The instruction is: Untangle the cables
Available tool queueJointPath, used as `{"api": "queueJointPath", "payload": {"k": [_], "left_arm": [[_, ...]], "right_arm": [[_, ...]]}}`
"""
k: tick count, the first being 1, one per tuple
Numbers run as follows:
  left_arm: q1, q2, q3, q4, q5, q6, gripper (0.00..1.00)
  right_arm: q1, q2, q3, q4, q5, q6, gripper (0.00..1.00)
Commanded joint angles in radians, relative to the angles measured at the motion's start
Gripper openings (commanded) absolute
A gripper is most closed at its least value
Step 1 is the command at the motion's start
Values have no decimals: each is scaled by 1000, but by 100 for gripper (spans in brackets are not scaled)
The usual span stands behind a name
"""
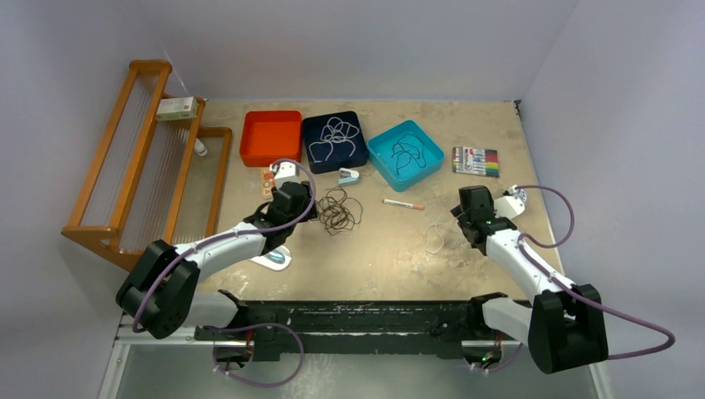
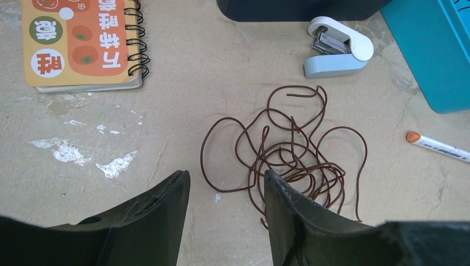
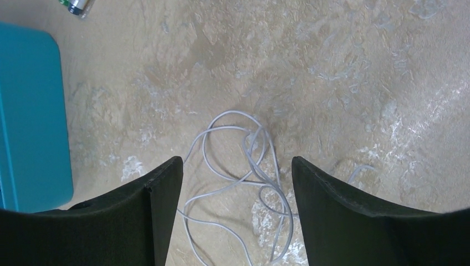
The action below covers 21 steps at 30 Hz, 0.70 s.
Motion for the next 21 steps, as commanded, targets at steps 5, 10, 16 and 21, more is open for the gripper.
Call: {"api": "queueJointPath", "payload": {"k": [5, 10, 16, 21], "left_arm": [[3, -5, 39, 28, -26, 13, 51], [3, 0, 46, 25, -23, 13, 51], [3, 6, 50, 21, -24, 9, 50], [2, 7, 51, 19, -27, 9, 50]], "right_arm": [[-18, -42, 52, -81, 29, 34, 74], [-18, -115, 134, -221, 26, 93, 74], [-17, -97, 189, -377, -73, 200, 75], [-17, -34, 151, -372, -144, 255, 76]]}}
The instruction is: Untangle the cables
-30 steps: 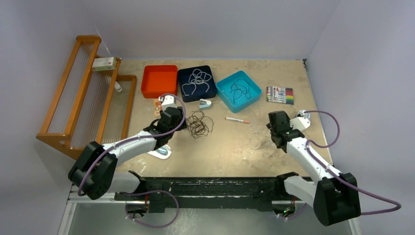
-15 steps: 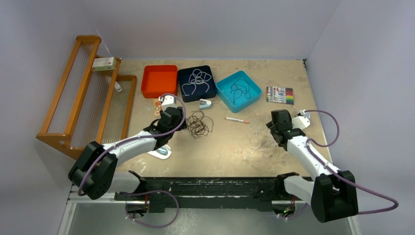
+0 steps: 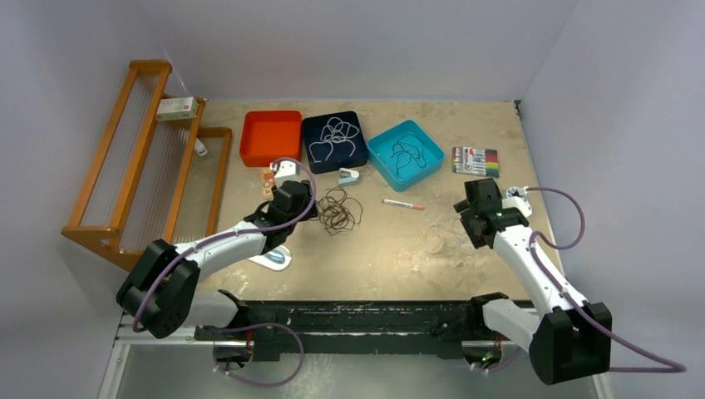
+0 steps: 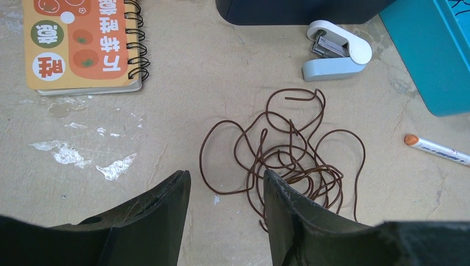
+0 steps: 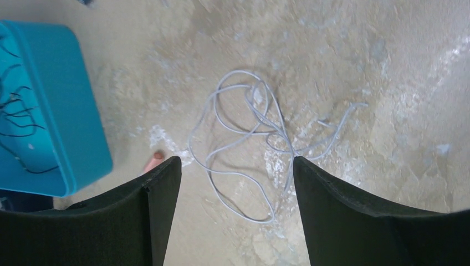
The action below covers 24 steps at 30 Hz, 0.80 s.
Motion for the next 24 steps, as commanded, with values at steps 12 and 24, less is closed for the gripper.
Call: {"api": "queueJointPath", "payload": {"k": [12, 24], "left_arm": [[2, 19, 51, 22, -27, 14, 50], [3, 17, 57, 14, -37, 19, 50]], "right_arm": [[-14, 192, -86, 134, 18, 93, 71], [-29, 326, -100, 257, 92, 67, 48]]}}
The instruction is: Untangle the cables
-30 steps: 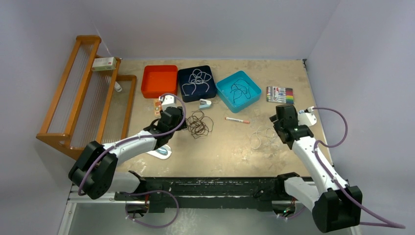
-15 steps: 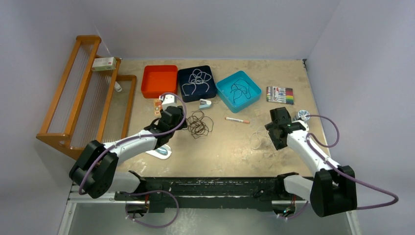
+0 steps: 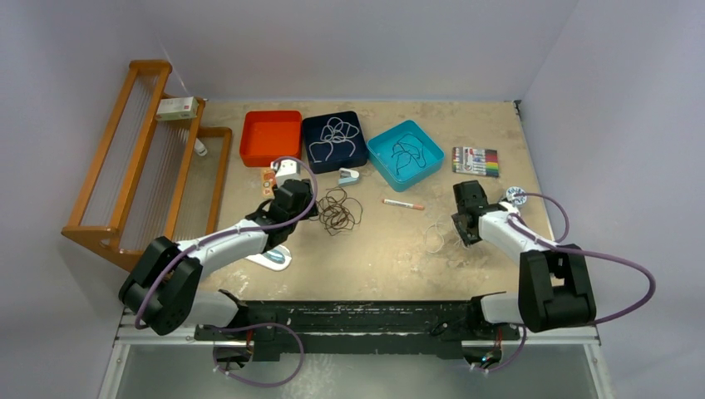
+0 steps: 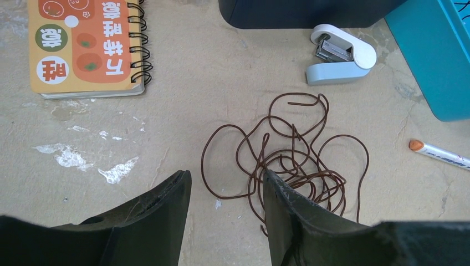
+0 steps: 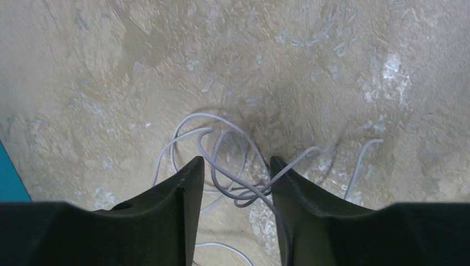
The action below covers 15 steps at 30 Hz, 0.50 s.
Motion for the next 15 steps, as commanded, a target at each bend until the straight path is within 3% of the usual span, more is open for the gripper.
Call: {"api": "queueJointPath", "payload": {"k": [1, 11, 15], "left_arm": [[2, -6, 42, 16, -24, 18, 50], [2, -27, 53, -6, -35, 13, 49], [2, -46, 68, -28, -45, 13, 49]], "right_arm": [[-10, 28, -18, 52, 59, -2, 44], [-11, 43, -58, 138, 10, -22, 1], [-12, -3, -26, 131, 41, -83, 0]]}}
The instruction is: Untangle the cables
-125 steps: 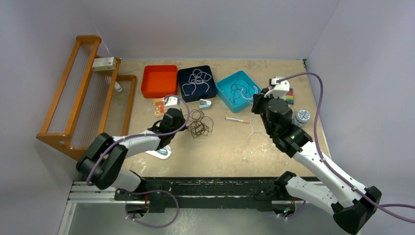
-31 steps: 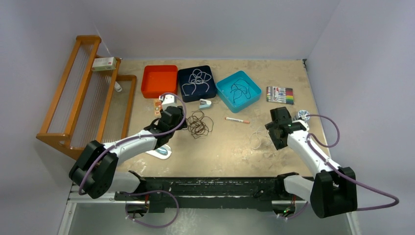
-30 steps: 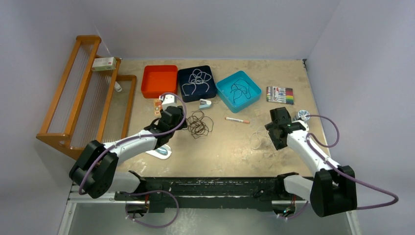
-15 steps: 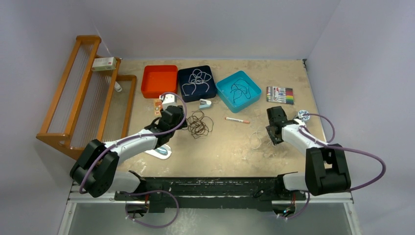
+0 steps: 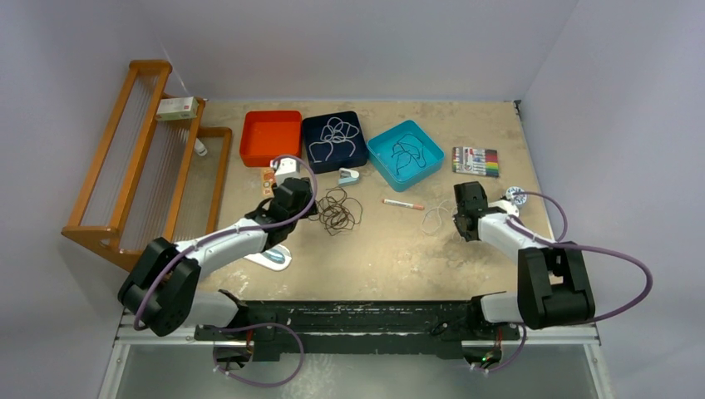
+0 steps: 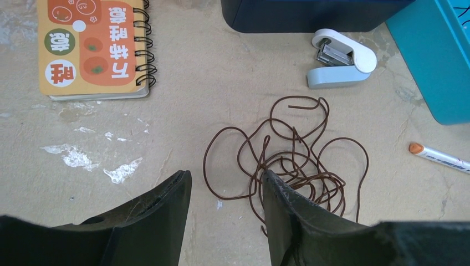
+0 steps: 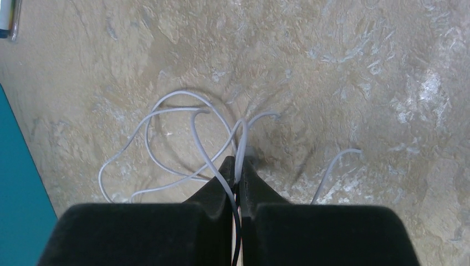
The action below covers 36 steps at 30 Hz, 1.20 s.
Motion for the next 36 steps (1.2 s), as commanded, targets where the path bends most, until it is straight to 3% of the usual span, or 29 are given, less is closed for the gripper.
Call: {"api": "queueJointPath", "payload": {"k": [1, 12, 20, 25, 29, 36], "left_arm": [[2, -48, 59, -11, -37, 11, 49], [2, -68, 98, -56, -70, 2, 48], [2, -102, 115, -88, -87, 15, 48], [2, -137, 129, -123, -101, 21, 48], [2, -153, 116, -124, -121, 20, 49], [6, -135, 88, -119, -111, -18, 50]], "right_arm": [[-6, -47, 18, -10, 42, -76, 0], [-6, -363, 25, 337, -28, -574, 0], [-6, -414, 136, 473, -199, -842, 0], [-6, -344, 259, 547, -321, -945, 0], [-3, -246, 344, 627, -502, -1006, 0], [84, 32, 616, 638, -674, -1100, 0]]}}
